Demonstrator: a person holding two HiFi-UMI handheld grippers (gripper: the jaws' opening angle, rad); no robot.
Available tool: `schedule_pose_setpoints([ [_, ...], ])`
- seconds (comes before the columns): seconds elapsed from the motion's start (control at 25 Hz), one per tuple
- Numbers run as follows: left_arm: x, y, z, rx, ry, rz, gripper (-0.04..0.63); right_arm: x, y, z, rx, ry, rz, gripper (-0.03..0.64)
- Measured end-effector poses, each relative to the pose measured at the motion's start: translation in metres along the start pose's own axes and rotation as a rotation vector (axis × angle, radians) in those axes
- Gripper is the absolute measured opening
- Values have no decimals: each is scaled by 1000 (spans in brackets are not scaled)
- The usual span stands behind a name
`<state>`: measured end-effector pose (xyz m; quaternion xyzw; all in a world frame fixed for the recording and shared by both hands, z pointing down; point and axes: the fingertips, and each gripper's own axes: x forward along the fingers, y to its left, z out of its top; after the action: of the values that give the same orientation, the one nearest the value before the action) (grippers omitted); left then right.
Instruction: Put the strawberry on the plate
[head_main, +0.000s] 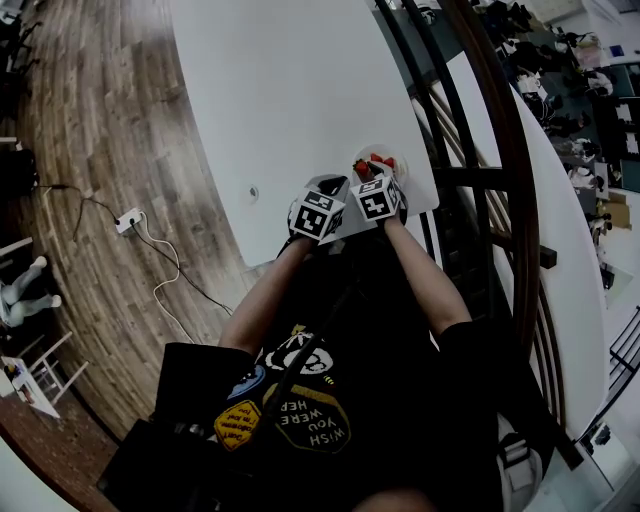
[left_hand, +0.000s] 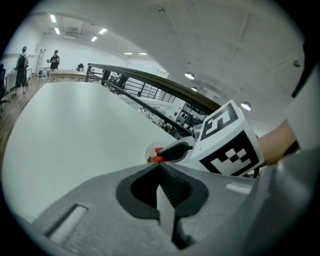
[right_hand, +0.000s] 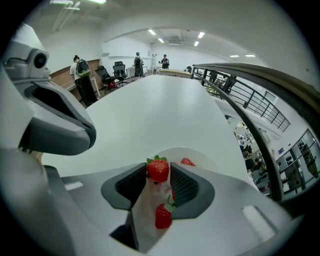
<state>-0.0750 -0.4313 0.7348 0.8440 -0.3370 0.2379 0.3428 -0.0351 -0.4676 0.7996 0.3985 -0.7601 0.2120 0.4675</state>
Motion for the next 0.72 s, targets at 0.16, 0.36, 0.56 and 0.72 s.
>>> schedule_pose_setpoints([
  [0.16,1,-2,-3,3,2,-2,0,-4,-2,0,1,-13,-14,172],
  [0.36,-4,-6,2,13,-16,0,0,-22,-9,8,44,-69,-40,175],
  [0.56,-15,-10,13,31,-58,16,0,-54,-18,19,135,-176,-64,156],
  [0.72,-23,-18,28,47,-100,24,0,-86,-29,26,217,-273,-85,126],
])
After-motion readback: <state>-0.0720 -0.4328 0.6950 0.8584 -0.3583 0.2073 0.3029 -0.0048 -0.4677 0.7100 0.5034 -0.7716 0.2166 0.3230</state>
